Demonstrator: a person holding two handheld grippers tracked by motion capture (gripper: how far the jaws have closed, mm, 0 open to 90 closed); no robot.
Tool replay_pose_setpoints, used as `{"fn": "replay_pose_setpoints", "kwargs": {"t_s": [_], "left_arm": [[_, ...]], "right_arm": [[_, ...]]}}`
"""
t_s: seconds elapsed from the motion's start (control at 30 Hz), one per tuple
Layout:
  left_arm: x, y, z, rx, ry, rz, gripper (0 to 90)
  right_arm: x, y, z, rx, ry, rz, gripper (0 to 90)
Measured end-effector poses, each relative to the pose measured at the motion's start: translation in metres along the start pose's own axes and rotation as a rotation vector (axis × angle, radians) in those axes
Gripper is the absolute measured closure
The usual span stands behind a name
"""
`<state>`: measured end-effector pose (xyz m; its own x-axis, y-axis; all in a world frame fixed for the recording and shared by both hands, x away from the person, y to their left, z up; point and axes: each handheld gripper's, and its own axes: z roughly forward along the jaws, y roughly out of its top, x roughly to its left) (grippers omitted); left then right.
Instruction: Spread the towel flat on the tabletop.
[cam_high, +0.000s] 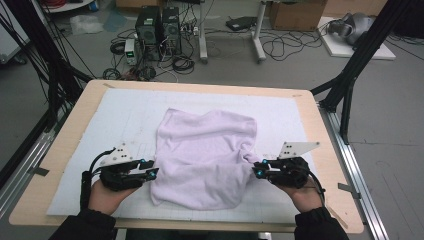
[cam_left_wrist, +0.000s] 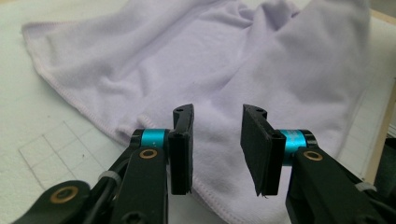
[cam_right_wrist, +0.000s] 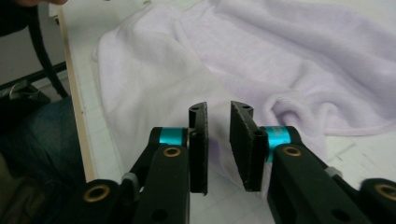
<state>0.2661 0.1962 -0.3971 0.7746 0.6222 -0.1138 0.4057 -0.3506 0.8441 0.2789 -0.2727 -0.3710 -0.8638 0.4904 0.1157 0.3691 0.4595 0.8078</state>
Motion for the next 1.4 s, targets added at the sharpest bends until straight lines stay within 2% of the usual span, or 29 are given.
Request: {"fn": "replay_pose_setpoints", "kwargs": {"t_s": [0.03, 0.1, 0.2, 0.27, 0.33, 0.37, 0.43, 0.5, 0.63, 0.8, 0.87, 0.93, 1.0, 1.03, 1.1, 1.17, 1.23, 1.3, 1.4], "left_arm": [[0.001, -0.002, 0.005, 0.01, -0.001, 0.015, 64.2], [0.003, -0.005, 0.013, 0.033, -0.016, 0.022, 64.1], [0.005, -0.011, 0.03, 0.081, -0.037, 0.03, 61.6], [0.006, -0.016, 0.042, 0.118, -0.046, 0.034, 61.7], [0.006, -0.02, 0.051, 0.154, -0.045, 0.048, 64.1], [0.004, -0.023, 0.054, 0.143, -0.04, 0.054, 67.6], [0.004, -0.023, 0.053, 0.135, -0.045, 0.049, 75.1], [0.003, -0.022, 0.05, 0.145, -0.046, 0.053, 79.9], [-0.003, -0.022, 0.038, 0.136, -0.053, 0.049, 81.9], [-0.017, -0.028, 0.018, 0.124, -0.066, 0.07, 82.4], [-0.021, -0.029, 0.011, 0.121, -0.068, 0.08, 82.4], [-0.024, -0.029, 0.004, 0.103, -0.087, 0.082, 82.2], [-0.024, -0.026, -0.001, 0.089, -0.096, 0.089, 77.8], [-0.022, -0.025, -0.002, 0.077, -0.101, 0.084, 72.9], [-0.017, -0.021, -0.003, 0.057, -0.098, 0.071, 65.3], [-0.011, -0.018, 0.0, 0.043, -0.081, 0.065, 61.7], [-0.007, -0.017, 0.006, 0.042, -0.077, 0.063, 61.4], [-0.004, -0.018, 0.017, 0.062, -0.076, 0.058, 60.3], [-0.004, -0.021, 0.033, 0.105, -0.101, 0.062, 60.2]], "right_arm": [[-0.001, -0.003, 0.005, 0.009, -0.008, -0.001, 70.9], [-0.004, -0.01, 0.018, 0.009, 0.023, 0.011, 67.6], [-0.003, -0.019, 0.043, 0.064, 0.043, 0.007, 58.6], [-0.001, -0.025, 0.06, 0.1, 0.04, -0.018, 58.2], [0.001, -0.027, 0.067, 0.109, 0.027, -0.031, 60.9], [0.0, -0.027, 0.069, 0.109, 0.028, -0.031, 65.5], [0.0, -0.027, 0.071, 0.119, 0.031, -0.041, 76.8], [0.001, -0.028, 0.072, 0.142, 0.057, -0.042, 82.5], [0.005, -0.029, 0.065, 0.125, 0.101, -0.032, 84.3], [0.018, -0.031, 0.051, 0.119, 0.112, -0.057, 84.7], [0.023, -0.032, 0.045, 0.103, 0.127, -0.059, 84.8], [0.028, -0.033, 0.038, 0.09, 0.15, -0.058, 84.9], [0.035, -0.033, 0.03, 0.076, 0.161, -0.07, 81.8], [0.036, -0.032, 0.026, 0.051, 0.161, -0.066, 75.9], [0.036, -0.027, 0.016, 0.007, 0.179, -0.062, 71.3], [0.033, -0.021, 0.014, 0.006, 0.143, -0.073, 66.8], [0.027, -0.018, 0.021, 0.025, 0.126, -0.08, 62.4], [0.02, -0.019, 0.034, 0.066, 0.105, -0.082, 57.9], [0.011, -0.026, 0.056, 0.116, 0.112, -0.063, 56.8]]}}
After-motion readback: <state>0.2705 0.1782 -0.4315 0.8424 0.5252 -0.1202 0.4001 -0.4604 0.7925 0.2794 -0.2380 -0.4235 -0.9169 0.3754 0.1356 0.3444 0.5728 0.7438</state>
